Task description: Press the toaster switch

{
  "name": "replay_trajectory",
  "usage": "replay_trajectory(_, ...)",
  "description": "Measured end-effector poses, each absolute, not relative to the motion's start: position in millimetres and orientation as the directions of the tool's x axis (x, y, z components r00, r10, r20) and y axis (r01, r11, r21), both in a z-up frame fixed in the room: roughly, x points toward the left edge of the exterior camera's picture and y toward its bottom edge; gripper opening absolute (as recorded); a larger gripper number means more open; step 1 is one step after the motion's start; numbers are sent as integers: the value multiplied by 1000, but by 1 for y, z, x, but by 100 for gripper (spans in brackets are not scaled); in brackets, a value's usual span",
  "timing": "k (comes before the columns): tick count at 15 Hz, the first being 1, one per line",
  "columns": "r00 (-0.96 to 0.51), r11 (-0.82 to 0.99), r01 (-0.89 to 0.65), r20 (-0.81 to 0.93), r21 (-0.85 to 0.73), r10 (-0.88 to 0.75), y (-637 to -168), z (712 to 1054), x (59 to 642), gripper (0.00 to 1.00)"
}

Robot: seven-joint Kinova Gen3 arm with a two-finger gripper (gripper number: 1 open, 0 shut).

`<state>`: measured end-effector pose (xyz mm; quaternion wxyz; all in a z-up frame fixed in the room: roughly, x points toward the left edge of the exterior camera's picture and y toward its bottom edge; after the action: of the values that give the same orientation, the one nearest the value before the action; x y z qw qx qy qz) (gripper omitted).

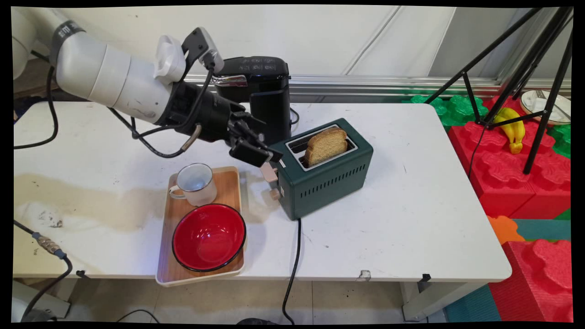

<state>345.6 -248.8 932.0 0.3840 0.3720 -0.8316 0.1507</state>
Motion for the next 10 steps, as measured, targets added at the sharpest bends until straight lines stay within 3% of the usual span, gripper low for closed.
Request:
replay_trajectory(2, -433, 680, -733, 749, 32, -502, -247, 930, 347, 100)
replay_trajectory(3, -436, 680, -733, 747, 30, -502, -245, 929, 348, 0)
replay_trajectory(10, -449, 679, -734, 732, 25, -512, -240, 921, 354, 0)
